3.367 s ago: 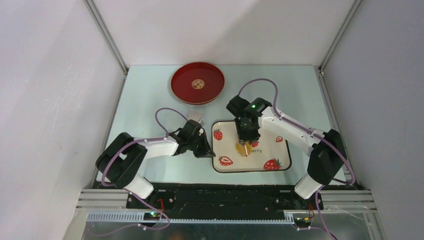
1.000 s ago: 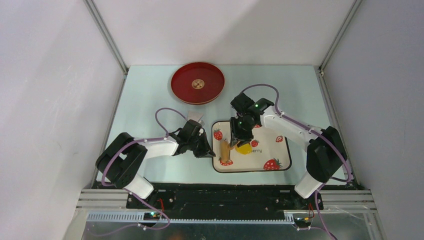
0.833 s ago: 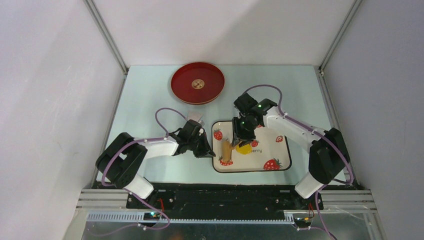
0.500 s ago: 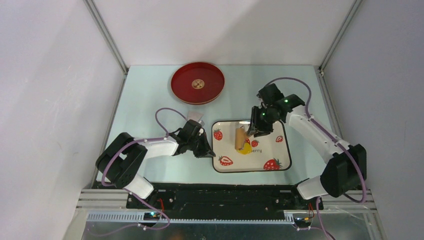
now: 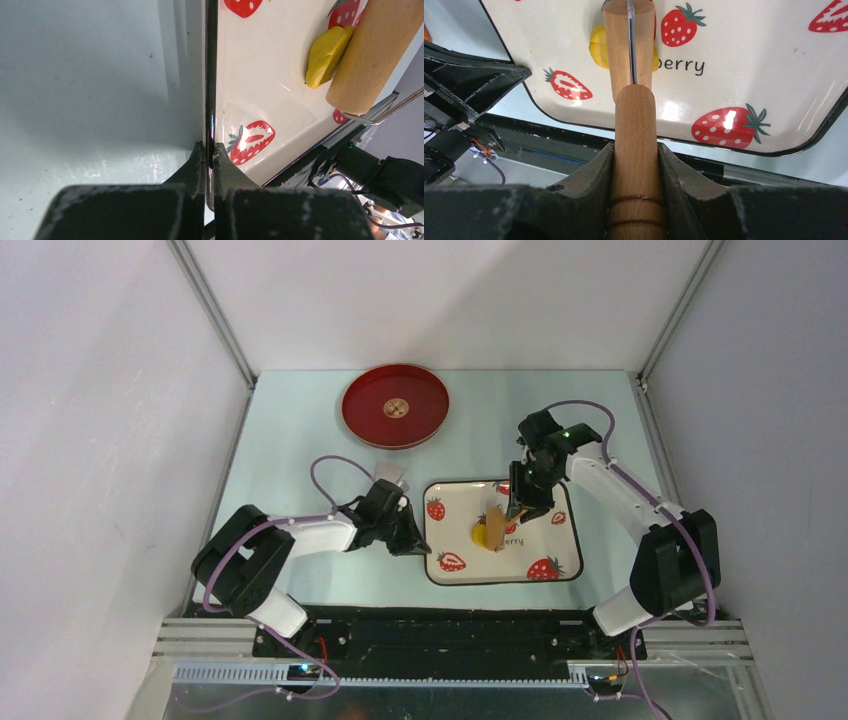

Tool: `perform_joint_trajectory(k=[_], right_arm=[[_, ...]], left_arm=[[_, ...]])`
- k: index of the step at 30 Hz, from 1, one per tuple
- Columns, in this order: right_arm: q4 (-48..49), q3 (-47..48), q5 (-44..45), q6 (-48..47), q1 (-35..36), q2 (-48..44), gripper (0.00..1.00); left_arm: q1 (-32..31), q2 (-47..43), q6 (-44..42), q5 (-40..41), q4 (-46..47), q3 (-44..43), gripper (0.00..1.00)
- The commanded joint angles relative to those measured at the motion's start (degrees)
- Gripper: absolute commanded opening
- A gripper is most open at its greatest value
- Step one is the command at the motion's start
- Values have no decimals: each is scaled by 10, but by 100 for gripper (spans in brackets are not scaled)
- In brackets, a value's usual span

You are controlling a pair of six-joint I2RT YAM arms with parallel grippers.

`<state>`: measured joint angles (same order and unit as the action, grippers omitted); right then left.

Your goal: Roll out the dumpling wrappers from the dough

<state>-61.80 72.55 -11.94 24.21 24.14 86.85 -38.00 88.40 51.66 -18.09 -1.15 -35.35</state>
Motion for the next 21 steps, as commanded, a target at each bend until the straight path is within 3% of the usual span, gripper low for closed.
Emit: perform_joint_trajectory(k=[1,21], right_arm=[[-15,17,25,-18,-10,19,0],[-20,-61,101,-9,-18,74,0]], left_arm=[[-6,24,-9,32,-45,12,0],[-6,24,-9,31,-47,12,0]])
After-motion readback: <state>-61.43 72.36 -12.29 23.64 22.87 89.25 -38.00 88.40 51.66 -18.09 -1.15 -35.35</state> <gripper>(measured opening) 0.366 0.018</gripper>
